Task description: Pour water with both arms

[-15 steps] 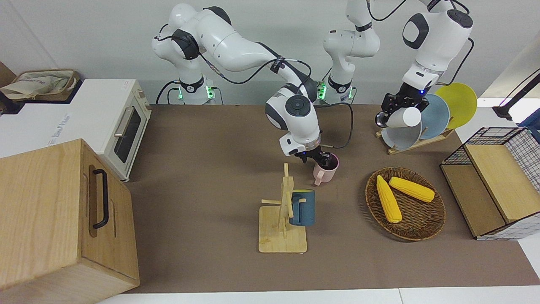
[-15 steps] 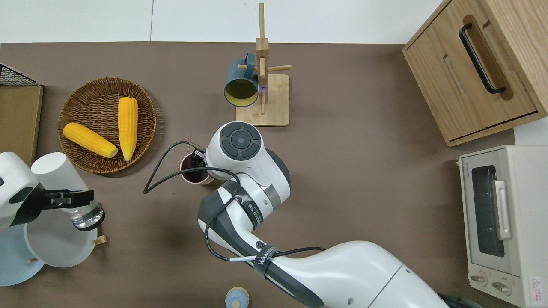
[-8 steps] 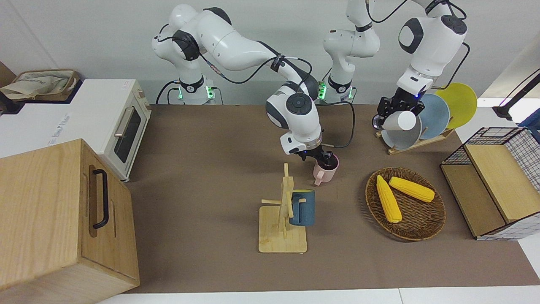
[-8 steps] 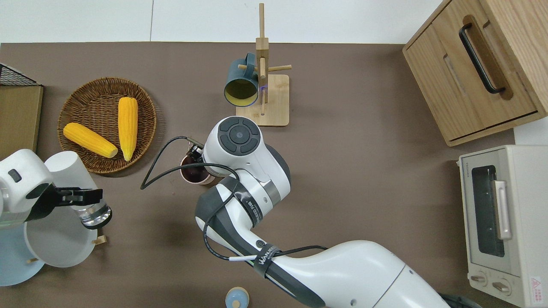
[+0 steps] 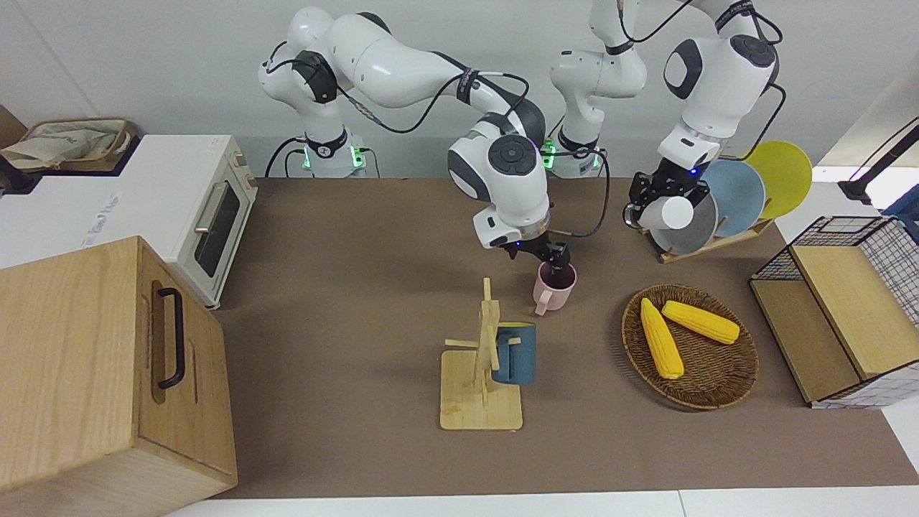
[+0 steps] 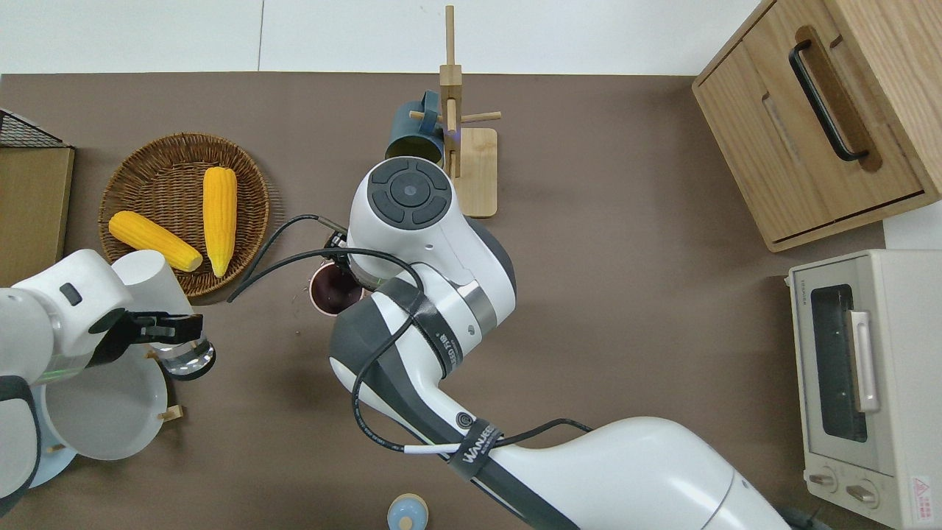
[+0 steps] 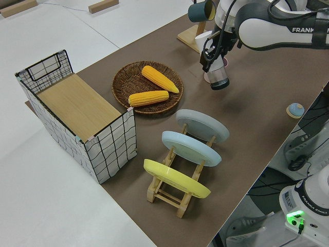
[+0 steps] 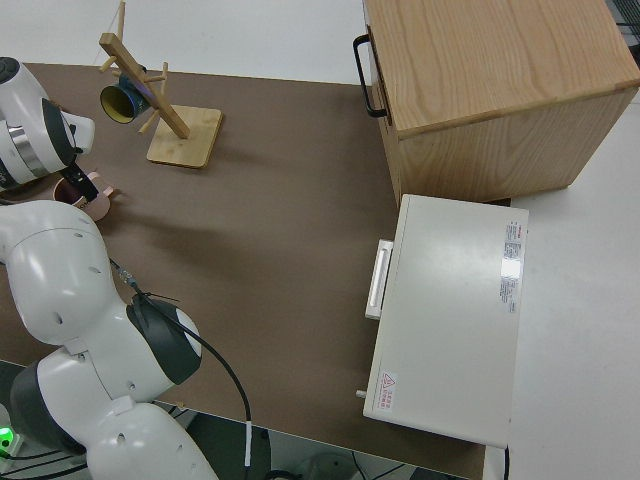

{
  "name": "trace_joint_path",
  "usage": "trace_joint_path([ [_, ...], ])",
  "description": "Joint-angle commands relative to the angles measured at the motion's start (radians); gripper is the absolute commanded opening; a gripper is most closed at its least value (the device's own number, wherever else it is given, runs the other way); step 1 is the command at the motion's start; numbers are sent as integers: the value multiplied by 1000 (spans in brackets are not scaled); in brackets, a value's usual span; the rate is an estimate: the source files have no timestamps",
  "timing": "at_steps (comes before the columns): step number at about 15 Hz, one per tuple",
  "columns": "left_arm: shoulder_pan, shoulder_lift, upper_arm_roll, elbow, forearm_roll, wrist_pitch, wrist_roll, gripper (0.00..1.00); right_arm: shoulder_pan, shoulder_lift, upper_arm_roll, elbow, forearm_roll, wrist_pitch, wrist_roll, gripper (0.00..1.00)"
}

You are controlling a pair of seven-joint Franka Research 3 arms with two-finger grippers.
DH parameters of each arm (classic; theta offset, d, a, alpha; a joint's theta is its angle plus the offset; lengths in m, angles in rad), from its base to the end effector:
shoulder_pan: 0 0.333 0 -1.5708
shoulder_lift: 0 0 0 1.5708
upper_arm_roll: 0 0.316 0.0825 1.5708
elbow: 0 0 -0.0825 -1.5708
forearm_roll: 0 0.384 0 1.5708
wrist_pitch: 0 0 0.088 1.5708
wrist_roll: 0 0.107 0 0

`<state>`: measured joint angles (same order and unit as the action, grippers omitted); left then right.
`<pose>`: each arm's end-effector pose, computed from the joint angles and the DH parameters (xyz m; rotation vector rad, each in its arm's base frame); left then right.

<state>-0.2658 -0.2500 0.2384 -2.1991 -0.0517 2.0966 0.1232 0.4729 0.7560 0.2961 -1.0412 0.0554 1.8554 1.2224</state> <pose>0.4930 -0.0099 0.4981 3.0287 -0.1984 0.2199 0.5949 0.4763 0.4150 -2.8098 0.7969 0.2397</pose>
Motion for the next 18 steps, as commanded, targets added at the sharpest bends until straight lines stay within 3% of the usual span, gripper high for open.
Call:
trace_joint_path([
  [1, -27, -57, -25, -105, 21, 150, -11, 0, -17, -24, -37, 44, -22, -129, -163, 987],
  [6, -39, -55, -41, -116, 18, 174, -8, 0, -85, -118, -104, 43, -84, -333, -574, 987],
  [9, -55, -57, -41, -136, 7, 164, -5, 0, -135, -165, -141, 41, -147, -412, -853, 987],
  [11, -85, -55, -44, -140, -52, 161, 13, 0, -181, -194, -156, 35, -186, -418, -1053, 987],
  [14, -114, -55, -45, -140, -103, 160, 15, 0, -230, -239, -230, 29, -186, -418, -1285, 987],
  [16, -144, -52, -47, -140, -131, 163, 15, 0, -267, -267, -259, 14, -184, -418, -1357, 987],
  [18, -168, -48, -47, -140, -131, 163, 15, 0, -321, -297, -262, -12, -178, -398, -1365, 987],
])
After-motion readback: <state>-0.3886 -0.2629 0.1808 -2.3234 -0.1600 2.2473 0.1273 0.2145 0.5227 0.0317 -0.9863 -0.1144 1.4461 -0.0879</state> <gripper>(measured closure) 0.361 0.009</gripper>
